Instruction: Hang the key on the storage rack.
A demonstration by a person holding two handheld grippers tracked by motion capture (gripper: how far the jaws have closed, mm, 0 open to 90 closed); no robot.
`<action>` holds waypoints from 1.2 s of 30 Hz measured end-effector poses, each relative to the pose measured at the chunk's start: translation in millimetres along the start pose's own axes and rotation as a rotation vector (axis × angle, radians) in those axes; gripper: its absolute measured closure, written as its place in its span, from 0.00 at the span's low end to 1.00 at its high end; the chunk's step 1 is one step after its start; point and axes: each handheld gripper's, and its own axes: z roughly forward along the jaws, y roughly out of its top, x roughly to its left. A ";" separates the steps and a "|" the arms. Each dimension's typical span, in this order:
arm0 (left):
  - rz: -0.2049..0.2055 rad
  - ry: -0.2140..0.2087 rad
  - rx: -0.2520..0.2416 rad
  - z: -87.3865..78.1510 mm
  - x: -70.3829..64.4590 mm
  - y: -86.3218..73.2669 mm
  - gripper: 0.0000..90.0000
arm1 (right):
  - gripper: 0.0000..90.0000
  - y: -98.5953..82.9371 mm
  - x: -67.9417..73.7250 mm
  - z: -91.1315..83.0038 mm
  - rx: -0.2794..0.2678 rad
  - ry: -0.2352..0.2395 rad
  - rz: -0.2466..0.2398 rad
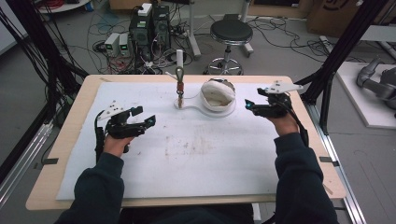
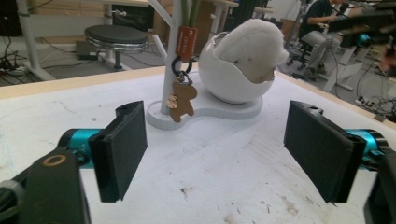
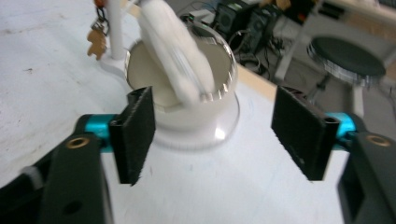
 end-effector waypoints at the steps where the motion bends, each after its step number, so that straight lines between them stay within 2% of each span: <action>1: 0.003 0.005 -0.002 -0.3 -0.1 0.3 0.22 | 0.33 -11.0 -2.0 -5.8 0.000 -0.007 0.044; 4: 0.014 0.013 0.003 -1.4 0.1 1.0 0.21 | 0.27 -35.6 -1.7 -19.5 -0.011 -0.011 0.109; 9: 0.034 0.032 0.019 -0.3 0.0 0.3 0.21 | 0.24 -67.5 1.4 -43.2 -0.052 -0.029 0.184; 15: 0.054 0.054 0.025 -0.8 -0.6 -0.3 0.22 | 0.24 -89.1 6.7 -56.1 -0.054 -0.026 0.193; 17: 0.056 0.060 0.022 -2.1 -1.4 -1.6 0.23 | 0.24 -93.0 6.9 -55.3 -0.029 -0.033 0.179; 19: 0.059 0.066 0.025 -3.0 -1.2 -3.5 0.23 | 0.24 -95.9 6.6 -54.4 -0.022 -0.036 0.194; 26: 0.049 0.076 0.016 -9.1 -0.7 -6.7 0.23 | 0.24 -96.7 11.2 -50.7 -0.001 -0.039 0.190; 31: 0.047 0.077 0.007 -13.1 -2.8 -6.9 0.24 | 0.24 -94.8 18.1 -51.9 -0.007 -0.037 0.190; 36: 0.047 0.083 0.011 -14.7 -2.7 -8.6 0.24 | 0.24 -92.9 19.2 -51.7 -0.017 -0.041 0.193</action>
